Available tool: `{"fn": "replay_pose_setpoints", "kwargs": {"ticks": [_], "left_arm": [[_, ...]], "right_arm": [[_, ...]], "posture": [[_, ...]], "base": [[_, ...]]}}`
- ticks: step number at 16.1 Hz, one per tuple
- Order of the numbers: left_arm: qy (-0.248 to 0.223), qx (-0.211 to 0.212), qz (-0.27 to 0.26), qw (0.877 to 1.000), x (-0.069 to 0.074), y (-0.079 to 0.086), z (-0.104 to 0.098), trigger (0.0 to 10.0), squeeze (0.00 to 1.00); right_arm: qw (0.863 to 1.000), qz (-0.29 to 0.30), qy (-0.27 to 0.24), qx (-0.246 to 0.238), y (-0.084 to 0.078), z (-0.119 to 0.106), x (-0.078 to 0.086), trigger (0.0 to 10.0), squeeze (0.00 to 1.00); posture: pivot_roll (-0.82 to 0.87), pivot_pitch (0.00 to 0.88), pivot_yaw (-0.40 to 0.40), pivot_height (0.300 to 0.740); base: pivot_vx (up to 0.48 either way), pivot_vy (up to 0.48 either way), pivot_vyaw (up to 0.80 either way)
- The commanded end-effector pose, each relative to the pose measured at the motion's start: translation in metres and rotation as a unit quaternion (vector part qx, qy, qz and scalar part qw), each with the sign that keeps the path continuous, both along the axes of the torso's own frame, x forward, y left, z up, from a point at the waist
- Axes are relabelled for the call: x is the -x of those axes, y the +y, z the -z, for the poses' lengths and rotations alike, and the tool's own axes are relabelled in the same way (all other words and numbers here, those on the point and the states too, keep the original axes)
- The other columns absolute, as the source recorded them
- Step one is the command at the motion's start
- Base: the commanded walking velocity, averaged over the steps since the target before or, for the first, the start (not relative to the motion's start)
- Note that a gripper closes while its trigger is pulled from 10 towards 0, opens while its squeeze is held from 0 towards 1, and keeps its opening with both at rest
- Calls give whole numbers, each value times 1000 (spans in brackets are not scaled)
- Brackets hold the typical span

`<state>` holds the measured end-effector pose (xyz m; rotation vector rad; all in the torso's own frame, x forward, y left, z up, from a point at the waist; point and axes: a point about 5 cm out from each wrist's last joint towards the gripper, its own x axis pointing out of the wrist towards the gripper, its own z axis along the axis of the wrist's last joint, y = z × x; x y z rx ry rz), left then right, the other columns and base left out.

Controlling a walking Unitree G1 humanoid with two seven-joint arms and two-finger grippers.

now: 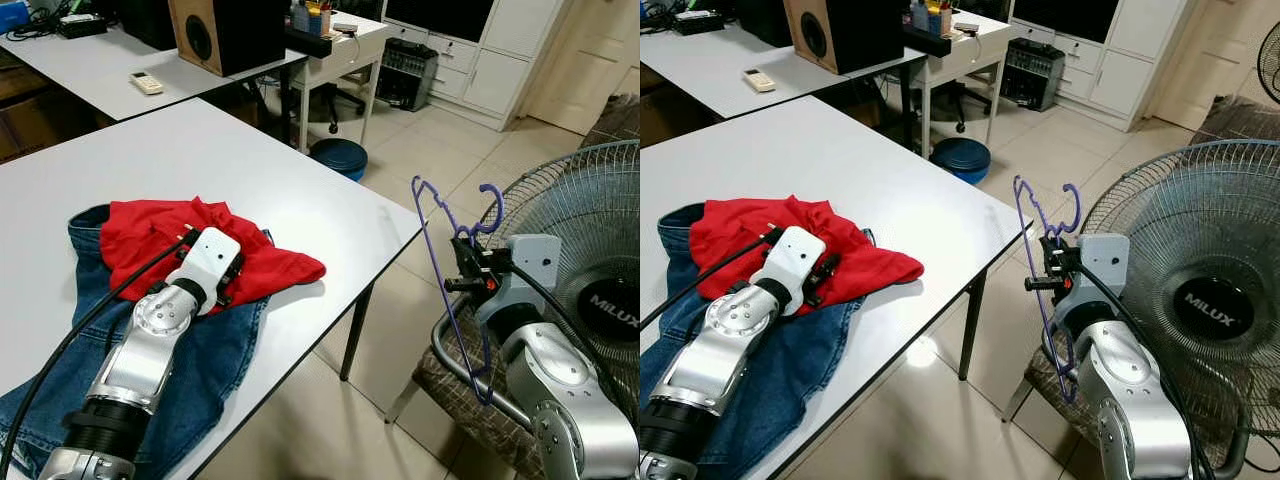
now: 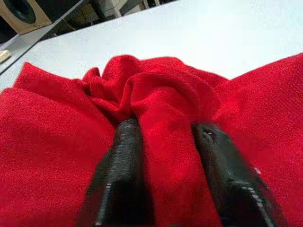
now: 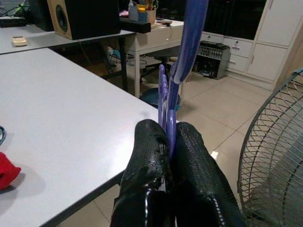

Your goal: Hang hanger

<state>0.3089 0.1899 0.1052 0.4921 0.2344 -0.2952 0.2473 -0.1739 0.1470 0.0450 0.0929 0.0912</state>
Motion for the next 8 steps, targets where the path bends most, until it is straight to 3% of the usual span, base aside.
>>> {"fn": "replay_pose_setpoints", "kwargs": {"ticks": [1,3,4,8], "left_arm": [[-5,29,-2,1000,0,-1,0,0,0],[-19,69,-6,997,-2,-3,-5,0,0],[-30,94,5,995,-3,-7,-10,0,0],[-116,216,11,969,-14,-12,-47,0,0]], "right_arm": [[999,33,-11,7,-11,-2,1,10000,0],[999,46,-16,5,-16,-4,0,10000,0],[999,24,-22,13,-14,-6,-2,10000,0],[999,24,-29,21,-19,-10,-3,10000,0]], "posture": [[-200,0,-52,740],[-200,0,-52,740],[-209,0,-41,740],[-213,0,-38,740]], "base": [[0,0,0],[0,0,0],[0,0,0],[0,0,0]]}}
